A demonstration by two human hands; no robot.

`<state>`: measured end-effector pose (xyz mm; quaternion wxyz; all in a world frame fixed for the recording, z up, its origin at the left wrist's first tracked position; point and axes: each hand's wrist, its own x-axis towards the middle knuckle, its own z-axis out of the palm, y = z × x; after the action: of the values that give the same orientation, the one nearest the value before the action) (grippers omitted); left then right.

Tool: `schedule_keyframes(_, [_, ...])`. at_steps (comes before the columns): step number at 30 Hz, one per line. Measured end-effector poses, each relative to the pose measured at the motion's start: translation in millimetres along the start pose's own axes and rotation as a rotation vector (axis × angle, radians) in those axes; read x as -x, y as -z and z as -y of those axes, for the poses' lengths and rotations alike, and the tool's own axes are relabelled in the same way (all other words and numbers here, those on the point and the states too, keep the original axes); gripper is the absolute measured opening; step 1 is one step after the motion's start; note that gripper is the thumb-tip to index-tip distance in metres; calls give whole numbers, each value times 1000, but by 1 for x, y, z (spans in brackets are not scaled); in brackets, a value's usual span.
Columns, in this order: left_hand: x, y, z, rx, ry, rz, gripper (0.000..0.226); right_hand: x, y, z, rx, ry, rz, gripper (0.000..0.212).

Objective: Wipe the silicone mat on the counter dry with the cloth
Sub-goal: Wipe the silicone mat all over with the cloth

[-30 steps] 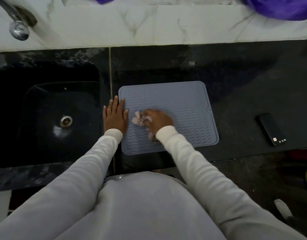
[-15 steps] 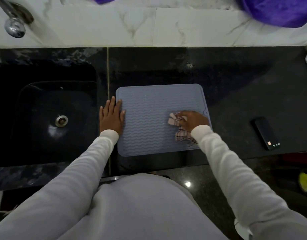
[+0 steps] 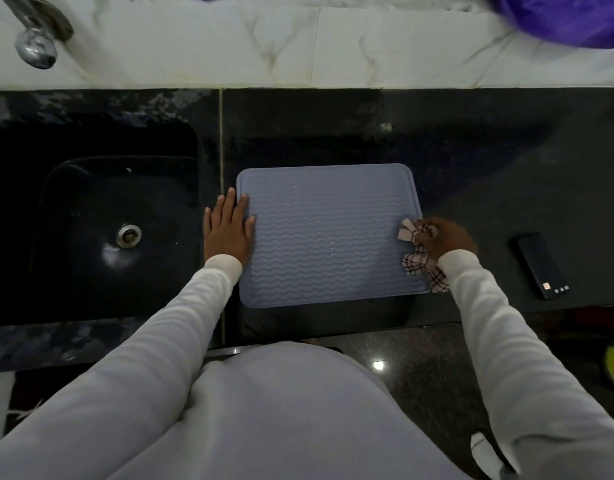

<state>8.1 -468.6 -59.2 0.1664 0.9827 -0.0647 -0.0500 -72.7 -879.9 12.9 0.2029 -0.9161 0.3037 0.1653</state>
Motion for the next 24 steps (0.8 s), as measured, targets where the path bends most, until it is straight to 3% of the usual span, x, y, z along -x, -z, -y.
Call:
schedule_keyframes(4, [-1,-1,1,-16,4,1,54,18,-6,12,-12,49,-27,30])
schedule_keyframes(8, [0,-3,1,-19,9,-13,53,55,-21,60,-164,282,-41,23])
schedule_keyframes(13, [0,-3,2,1,5,-19,53,99,-75,151,-169,590,91,34])
schedule_keyframes(16, [-2,-5,5,-9,0,-9,53,118,-114,190,-11,690,198,44])
schedule_keyframes(19, [-3,-8,6,-10,-1,-13,52,119,-130,192,174,679,176,44])
schedule_keyframes(24, [-1,-5,5,19,-4,-13,53,99,-107,163,167,608,91,39])
